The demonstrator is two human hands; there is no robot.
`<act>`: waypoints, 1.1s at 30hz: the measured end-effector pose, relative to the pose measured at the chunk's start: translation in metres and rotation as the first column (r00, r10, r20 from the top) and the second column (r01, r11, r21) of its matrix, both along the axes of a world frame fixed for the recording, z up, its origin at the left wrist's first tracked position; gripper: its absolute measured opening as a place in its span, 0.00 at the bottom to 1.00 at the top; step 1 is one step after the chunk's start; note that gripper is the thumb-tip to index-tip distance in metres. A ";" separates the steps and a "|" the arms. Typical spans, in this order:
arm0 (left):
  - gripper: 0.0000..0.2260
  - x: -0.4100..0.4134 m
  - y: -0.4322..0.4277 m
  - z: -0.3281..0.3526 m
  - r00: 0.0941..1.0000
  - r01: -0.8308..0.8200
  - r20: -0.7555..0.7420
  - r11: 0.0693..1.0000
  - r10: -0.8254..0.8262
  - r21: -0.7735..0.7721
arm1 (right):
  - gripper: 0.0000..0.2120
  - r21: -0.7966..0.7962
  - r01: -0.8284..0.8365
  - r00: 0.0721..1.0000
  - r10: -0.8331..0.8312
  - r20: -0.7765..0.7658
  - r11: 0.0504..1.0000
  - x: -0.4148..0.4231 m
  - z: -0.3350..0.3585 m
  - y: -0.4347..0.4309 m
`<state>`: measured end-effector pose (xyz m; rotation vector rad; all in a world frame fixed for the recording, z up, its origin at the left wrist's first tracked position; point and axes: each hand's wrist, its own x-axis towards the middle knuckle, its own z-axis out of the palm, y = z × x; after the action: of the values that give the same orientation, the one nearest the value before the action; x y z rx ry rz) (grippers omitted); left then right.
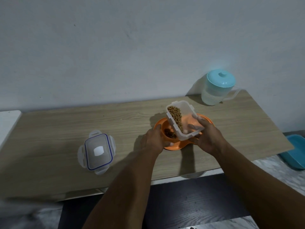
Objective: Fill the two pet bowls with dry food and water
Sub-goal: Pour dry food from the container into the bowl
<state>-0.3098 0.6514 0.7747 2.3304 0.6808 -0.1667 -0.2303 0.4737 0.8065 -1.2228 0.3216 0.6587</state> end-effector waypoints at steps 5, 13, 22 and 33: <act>0.39 -0.001 0.000 -0.002 1.000 0.006 -0.002 1.000 -0.006 -0.001 | 0.17 0.077 0.032 0.999 -0.029 -0.045 0.997 -0.011 -0.008 0.004; 0.38 -0.006 0.002 -0.001 0.997 0.063 -0.056 0.994 -0.059 0.085 | 0.14 0.059 -0.026 0.999 0.028 -0.025 0.998 -0.018 -0.010 0.008; 0.27 -0.010 0.014 -0.003 0.997 0.052 0.055 0.997 -0.049 -0.054 | 0.08 0.039 -0.040 0.999 0.040 0.006 0.998 -0.011 -0.004 0.010; 0.14 -0.020 0.062 0.027 0.905 -0.227 0.155 0.759 0.395 -0.610 | 0.14 0.046 -0.152 0.988 0.151 0.022 0.987 -0.024 0.005 0.061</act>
<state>-0.3295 0.7130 0.8012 1.5791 0.7444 0.0982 -0.2544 0.5344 0.8116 -1.2149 0.1974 0.7812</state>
